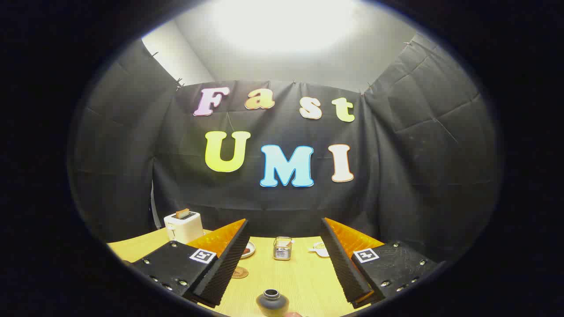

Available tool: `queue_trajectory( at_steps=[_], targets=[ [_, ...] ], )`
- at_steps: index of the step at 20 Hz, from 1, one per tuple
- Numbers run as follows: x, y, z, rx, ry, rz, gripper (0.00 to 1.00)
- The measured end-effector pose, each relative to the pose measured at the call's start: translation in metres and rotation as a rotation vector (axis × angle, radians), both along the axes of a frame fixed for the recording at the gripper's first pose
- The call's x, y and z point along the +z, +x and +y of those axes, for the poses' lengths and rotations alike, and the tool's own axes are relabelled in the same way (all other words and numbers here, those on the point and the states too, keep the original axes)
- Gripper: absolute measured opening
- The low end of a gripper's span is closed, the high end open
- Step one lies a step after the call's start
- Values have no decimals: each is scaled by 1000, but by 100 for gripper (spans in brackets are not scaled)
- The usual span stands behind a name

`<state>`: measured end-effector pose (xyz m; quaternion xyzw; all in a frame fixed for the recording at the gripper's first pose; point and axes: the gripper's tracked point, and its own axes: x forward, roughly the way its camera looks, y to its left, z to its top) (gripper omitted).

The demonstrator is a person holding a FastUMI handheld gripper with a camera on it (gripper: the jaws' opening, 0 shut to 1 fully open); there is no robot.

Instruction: Take the bottle from table, then pour the juice into the cup, finally place the bottle on the coaster

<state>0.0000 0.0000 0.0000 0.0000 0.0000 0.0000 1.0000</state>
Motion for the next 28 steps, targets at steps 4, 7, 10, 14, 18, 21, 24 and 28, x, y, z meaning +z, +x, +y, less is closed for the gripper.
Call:
queue_trajectory(
  at_steps=[4,7,10,14,18,21,24,28],
  targets=[
    [3,1,-3,-2,39,-2,98],
    [2,2,-5,-2,40,4,98],
    [3,0,-7,-4,42,1,98],
    [3,-1,-8,1,35,1,98],
    [5,-2,-7,14,35,-5,98],
    [3,0,-5,29,40,-7,98],
    [-5,1,-1,56,49,-1,98],
    [-25,4,4,83,50,29,98]
  ],
)
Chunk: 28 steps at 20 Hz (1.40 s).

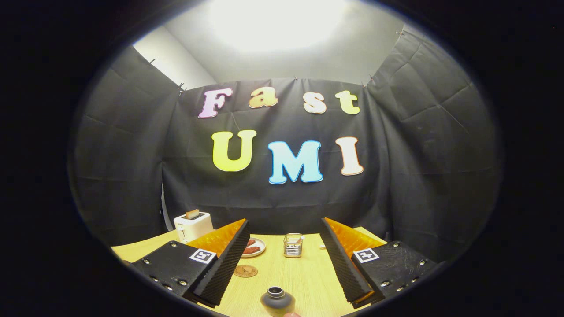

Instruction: Take the bottle from table, then pour the juice into the cup, finally place the bottle on the coaster

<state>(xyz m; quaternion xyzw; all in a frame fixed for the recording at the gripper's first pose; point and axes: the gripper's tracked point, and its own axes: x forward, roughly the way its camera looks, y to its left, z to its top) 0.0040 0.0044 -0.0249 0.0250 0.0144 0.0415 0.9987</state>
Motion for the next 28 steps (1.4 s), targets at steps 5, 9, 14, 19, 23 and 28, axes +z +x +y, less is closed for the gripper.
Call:
queue_trajectory(
  at_steps=[5,9,14,19,23,28],
  targets=[
    [-30,3,7,47,8,52,98],
    [-57,5,10,69,25,98,98],
    [-99,2,16,117,12,199,98],
    [-133,-4,18,143,-14,266,98],
    [-157,-13,20,164,-34,312,98],
    [-185,-23,22,186,-54,357,98]
  ],
)
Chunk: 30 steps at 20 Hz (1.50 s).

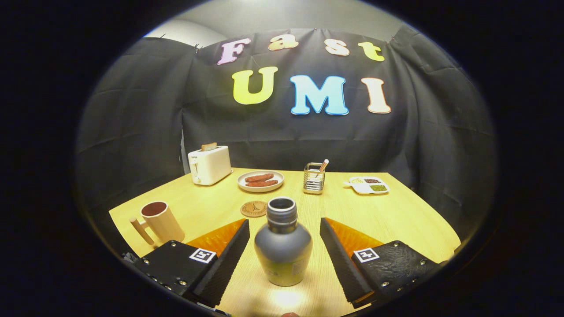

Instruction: Take the bottle from table, then pour the juice into the cup, finally place the bottle on the coaster

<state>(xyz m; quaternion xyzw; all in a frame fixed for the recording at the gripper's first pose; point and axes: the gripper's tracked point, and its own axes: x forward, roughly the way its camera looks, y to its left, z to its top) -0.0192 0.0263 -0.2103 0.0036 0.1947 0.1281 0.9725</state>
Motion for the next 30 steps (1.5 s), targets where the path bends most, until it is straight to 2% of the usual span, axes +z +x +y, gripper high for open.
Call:
queue_trajectory(
  at_steps=[12,22,24,28,30],
  targets=[
    [-68,-16,0,14,-56,120,99],
    [-91,-16,6,21,-58,176,97],
    [-91,-17,6,13,-57,178,82],
    [-91,-15,7,14,-81,192,80],
    [-92,-15,9,23,-102,206,75]
  ],
)
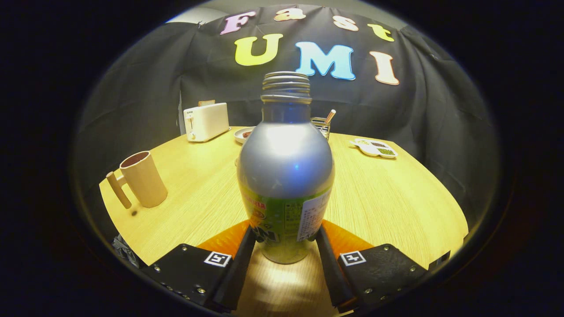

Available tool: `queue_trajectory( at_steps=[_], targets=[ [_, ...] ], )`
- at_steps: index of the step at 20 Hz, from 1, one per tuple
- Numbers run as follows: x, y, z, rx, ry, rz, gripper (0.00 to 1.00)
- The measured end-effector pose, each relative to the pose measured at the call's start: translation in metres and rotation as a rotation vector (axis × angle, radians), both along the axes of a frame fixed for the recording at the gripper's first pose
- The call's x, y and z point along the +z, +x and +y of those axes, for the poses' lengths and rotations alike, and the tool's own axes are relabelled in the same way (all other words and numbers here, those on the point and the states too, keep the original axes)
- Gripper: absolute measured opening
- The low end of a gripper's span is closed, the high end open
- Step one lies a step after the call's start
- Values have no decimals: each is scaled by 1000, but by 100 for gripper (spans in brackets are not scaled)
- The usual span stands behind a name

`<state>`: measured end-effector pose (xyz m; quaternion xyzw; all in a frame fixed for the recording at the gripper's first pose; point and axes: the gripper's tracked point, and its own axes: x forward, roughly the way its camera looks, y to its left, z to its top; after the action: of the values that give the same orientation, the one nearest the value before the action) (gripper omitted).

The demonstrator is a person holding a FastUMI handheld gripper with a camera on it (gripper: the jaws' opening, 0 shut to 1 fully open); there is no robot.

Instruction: Take the bottle from table, then pour the juice into the cup, finally place the bottle on the coaster

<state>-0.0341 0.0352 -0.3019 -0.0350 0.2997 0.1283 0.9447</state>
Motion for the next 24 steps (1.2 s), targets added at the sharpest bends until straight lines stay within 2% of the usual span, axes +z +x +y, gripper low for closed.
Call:
queue_trajectory(
  at_steps=[1,2,7,17,24],
  targets=[
    [3,1,-1,2,-13,-1,75],
    [1,0,1,13,-26,9,70],
    [20,6,16,79,-77,-24,70],
    [52,27,49,272,-321,-109,70],
    [62,36,75,363,-451,-140,70]
  ],
)
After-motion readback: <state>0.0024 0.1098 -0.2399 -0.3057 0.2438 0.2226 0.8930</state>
